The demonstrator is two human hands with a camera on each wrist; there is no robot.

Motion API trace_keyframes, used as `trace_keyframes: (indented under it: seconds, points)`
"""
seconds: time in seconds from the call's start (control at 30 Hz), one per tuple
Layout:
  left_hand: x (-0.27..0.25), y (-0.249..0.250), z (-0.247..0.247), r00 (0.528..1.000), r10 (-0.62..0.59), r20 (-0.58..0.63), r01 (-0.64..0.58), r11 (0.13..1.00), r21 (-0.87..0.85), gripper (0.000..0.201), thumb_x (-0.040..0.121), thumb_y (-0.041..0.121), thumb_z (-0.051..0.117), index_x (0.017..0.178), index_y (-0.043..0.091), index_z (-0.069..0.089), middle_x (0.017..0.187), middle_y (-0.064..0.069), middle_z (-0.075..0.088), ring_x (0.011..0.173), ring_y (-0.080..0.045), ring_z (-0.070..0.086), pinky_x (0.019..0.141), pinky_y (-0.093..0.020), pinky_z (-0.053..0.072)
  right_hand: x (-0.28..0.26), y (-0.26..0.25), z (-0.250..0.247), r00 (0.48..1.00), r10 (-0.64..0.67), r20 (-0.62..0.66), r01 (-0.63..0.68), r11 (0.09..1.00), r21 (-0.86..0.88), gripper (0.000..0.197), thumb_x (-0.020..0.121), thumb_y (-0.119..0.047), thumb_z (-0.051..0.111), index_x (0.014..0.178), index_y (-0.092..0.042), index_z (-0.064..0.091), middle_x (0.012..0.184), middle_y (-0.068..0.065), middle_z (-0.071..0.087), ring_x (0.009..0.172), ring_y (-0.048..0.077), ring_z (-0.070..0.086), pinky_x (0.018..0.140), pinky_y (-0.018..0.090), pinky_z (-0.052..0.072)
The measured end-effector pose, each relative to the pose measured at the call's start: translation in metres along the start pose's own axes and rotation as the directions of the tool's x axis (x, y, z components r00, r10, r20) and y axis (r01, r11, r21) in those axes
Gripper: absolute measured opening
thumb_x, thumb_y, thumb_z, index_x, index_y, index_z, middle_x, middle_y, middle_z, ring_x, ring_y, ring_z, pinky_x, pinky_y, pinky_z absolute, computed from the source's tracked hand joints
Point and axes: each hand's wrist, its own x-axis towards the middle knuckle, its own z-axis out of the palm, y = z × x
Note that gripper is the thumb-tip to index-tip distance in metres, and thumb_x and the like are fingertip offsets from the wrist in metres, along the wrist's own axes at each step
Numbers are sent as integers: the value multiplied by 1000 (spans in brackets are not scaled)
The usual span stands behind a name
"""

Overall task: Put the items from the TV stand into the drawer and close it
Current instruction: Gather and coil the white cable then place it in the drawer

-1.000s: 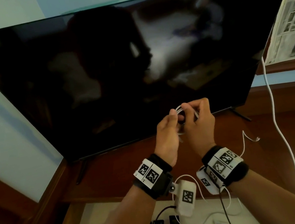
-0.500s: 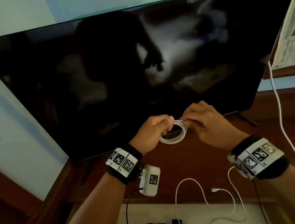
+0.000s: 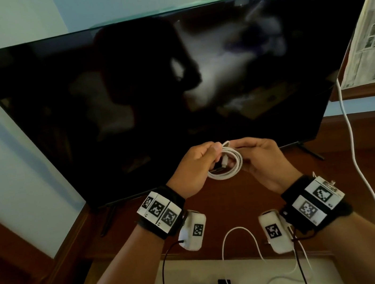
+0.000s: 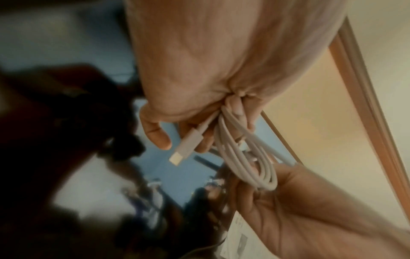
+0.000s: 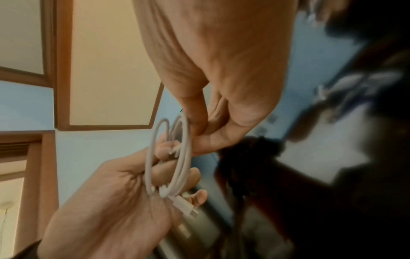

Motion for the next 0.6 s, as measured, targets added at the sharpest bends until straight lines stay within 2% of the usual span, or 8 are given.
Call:
trace_keyframes:
  seconds: [0.07,0.17,0.23,0.3,0.37,0.47,0.53,0.6]
  points:
    - [-1,-2,4,998,0,-68,10,990,143,38,103,49,36,73,28,45,70,5,44,69,-16,44,80,-46,42,-3,-2,1,997,62,44,-66,994,88,24,94,6,57,113,3,72,101,25,75,84,31,74,75,34,62]
    - [-1,-3,9,988,-19,-151,55,969,239,37,101,51,32,73,32,46,71,8,49,78,-20,52,91,-53,43,-7,-3,2,995,69,67,-76,990,122,30,99,-5,50,121,-2,69,104,27,73,91,32,73,89,43,57]
    - [2,-6,9,982,-15,-191,62,968,244,37,102,48,33,74,28,48,70,7,50,76,-21,53,87,-52,43,-10,-4,6,997,13,77,-17,999,48,30,101,-11,52,127,-11,66,100,22,74,95,32,72,91,44,55]
    - [4,-11,9,976,-15,-216,51,985,162,40,106,41,40,77,16,52,69,5,49,67,-16,49,75,-47,44,-14,1,10,988,-109,111,128,975,-183,37,95,-10,66,131,-20,62,98,16,75,95,32,73,89,44,57]
    - [2,-11,9,981,-33,-192,42,998,43,38,109,30,45,76,14,53,66,6,48,59,-9,46,65,-37,42,-17,6,12,960,-252,122,280,847,-453,43,90,-14,75,129,-25,60,89,6,76,84,21,74,81,36,60]
    - [0,-12,8,989,-79,-123,71,995,-69,37,110,24,46,76,12,54,56,9,45,48,-8,42,51,-32,41,-19,10,13,901,-423,97,383,670,-636,34,89,-25,77,121,-26,64,73,-3,74,62,11,71,60,28,58]
    - [-1,-10,8,988,-109,-110,94,987,-133,36,109,24,46,76,10,53,54,4,40,44,-10,36,45,-29,35,-18,13,12,878,-472,81,402,635,-659,31,92,-26,73,122,-27,63,73,-6,72,55,9,67,49,20,51]
    - [-2,-6,11,988,-106,-115,87,984,-159,36,110,24,46,78,8,51,55,2,35,44,-7,31,44,-21,30,-17,15,15,873,-483,57,401,647,-648,24,98,-22,66,121,-27,62,76,-7,70,54,6,64,47,12,44]
